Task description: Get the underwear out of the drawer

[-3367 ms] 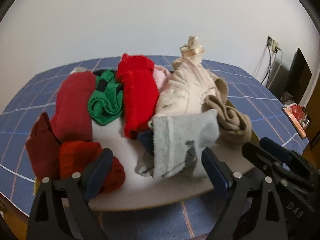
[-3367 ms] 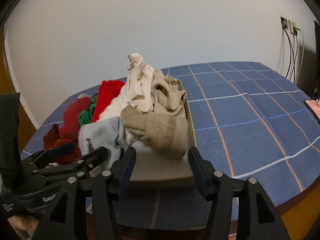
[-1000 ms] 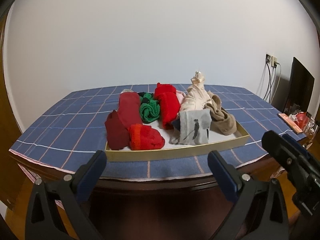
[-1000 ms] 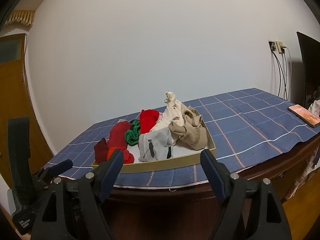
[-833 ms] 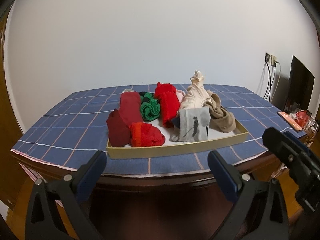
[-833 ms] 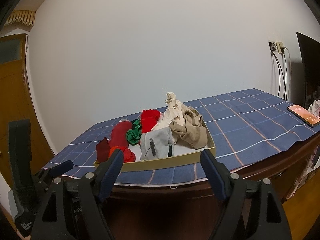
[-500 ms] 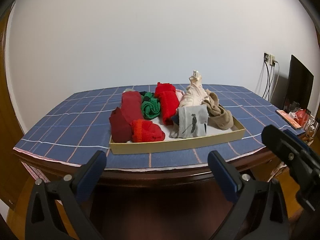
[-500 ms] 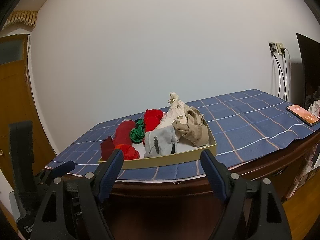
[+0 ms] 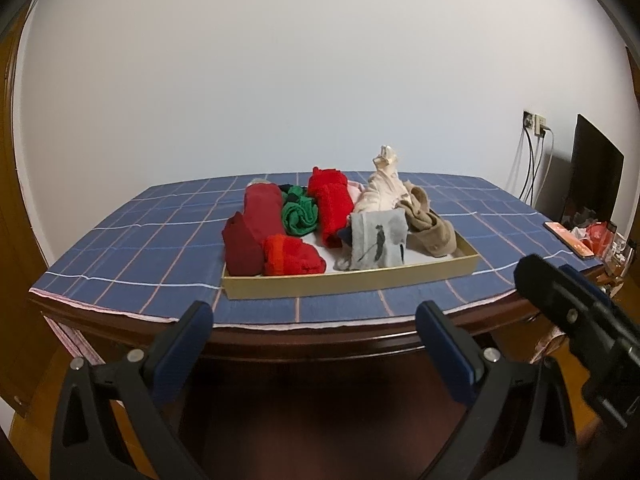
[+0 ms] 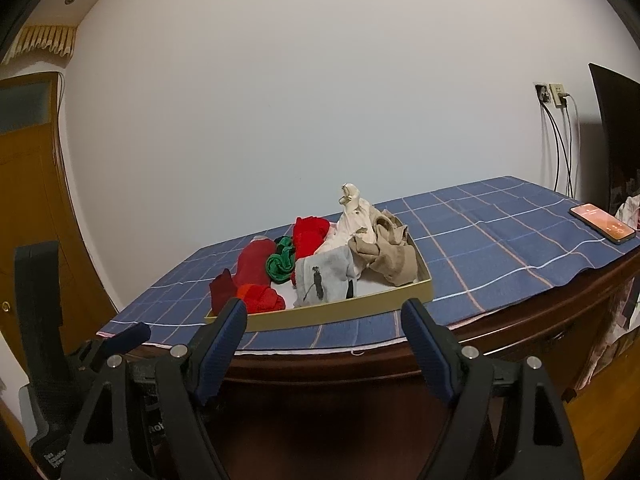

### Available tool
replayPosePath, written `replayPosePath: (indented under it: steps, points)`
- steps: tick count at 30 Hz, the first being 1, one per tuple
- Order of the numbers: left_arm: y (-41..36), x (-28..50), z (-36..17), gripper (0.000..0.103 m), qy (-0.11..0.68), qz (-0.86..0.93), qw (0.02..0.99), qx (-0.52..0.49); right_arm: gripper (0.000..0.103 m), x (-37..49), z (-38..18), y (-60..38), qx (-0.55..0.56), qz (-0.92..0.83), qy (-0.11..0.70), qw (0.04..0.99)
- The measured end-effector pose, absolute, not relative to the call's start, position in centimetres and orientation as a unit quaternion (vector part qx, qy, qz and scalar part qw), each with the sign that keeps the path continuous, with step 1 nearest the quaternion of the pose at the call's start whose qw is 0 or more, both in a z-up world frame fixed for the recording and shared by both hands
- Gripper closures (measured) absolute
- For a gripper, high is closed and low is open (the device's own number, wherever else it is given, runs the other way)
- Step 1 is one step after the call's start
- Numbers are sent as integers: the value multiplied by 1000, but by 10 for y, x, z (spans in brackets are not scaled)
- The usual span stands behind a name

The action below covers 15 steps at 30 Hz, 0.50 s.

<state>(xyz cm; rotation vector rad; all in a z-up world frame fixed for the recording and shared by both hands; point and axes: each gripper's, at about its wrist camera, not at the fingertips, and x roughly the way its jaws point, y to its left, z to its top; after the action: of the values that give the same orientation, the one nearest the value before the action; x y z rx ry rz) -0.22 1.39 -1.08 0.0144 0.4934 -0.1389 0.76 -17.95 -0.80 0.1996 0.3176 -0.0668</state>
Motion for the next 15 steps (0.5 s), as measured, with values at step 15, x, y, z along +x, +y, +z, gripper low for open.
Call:
replayPosePath:
  steps: [15]
  points:
    - [16, -29, -8, 0, 233, -70, 970, 10, 21, -22, 1, -174, 96, -28, 143, 985]
